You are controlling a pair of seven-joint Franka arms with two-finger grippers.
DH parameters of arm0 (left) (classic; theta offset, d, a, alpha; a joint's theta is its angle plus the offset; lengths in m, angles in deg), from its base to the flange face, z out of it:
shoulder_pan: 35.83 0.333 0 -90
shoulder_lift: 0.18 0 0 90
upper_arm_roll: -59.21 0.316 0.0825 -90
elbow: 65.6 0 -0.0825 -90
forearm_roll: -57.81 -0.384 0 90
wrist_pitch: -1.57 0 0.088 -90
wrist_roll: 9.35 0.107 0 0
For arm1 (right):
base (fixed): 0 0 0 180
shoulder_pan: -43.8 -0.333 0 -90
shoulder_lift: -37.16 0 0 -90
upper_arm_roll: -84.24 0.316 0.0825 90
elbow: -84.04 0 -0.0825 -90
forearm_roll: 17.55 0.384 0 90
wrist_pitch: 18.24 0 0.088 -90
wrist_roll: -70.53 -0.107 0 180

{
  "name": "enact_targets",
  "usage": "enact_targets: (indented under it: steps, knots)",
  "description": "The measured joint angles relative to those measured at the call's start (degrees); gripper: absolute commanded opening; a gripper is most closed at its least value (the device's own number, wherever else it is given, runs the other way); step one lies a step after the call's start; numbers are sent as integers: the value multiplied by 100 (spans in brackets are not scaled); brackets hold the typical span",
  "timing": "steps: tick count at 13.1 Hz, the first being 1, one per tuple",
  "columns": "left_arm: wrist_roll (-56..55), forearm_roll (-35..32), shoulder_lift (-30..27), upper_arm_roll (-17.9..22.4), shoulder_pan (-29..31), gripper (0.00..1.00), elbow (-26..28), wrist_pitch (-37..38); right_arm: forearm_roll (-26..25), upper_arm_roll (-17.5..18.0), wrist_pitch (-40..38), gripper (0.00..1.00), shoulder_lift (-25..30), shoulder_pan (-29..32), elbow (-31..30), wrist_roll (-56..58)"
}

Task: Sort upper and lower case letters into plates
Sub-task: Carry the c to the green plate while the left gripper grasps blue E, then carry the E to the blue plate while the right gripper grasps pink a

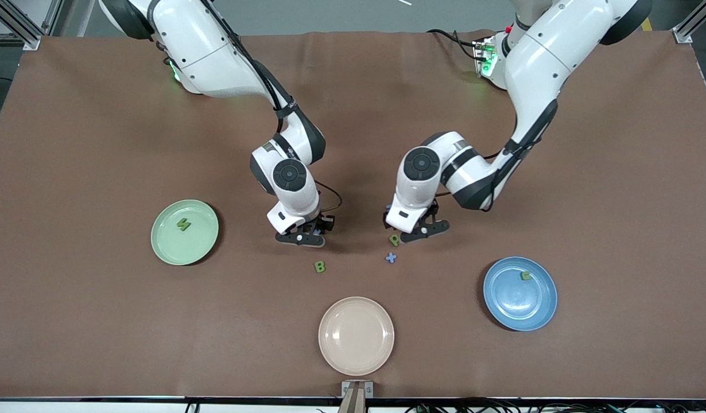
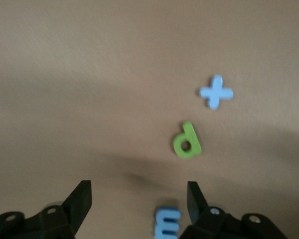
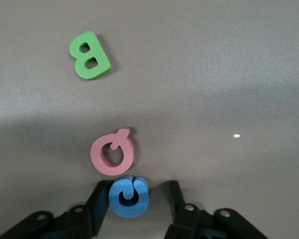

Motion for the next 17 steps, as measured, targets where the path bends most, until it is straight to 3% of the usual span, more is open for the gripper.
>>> enact_targets:
  steps: [3,6,9,11,14,17]
  knots:
    - [-233,0,167,0,-141,72,9,-33,-4,-16,-37,0,22,1,-2,2]
    - [-355,0,291,0,-299,58,11,-82,-4,-100,-197,0,96,225,-42,416]
    - [-409,0,349,4,-354,18,11,-83,6,-139,-337,0,602,1202,-486,2023]
    - [-409,0,350,6,-346,1,-4,-99,10,-141,-448,0,1028,1896,-949,3215]
    - [-409,0,341,16,-275,1,-47,-100,10,-137,-528,0,1400,2732,-1557,4598]
    - [-300,-34,158,31,8,1,-218,-99,10,-124,-42,0,1436,3023,-2159,4923]
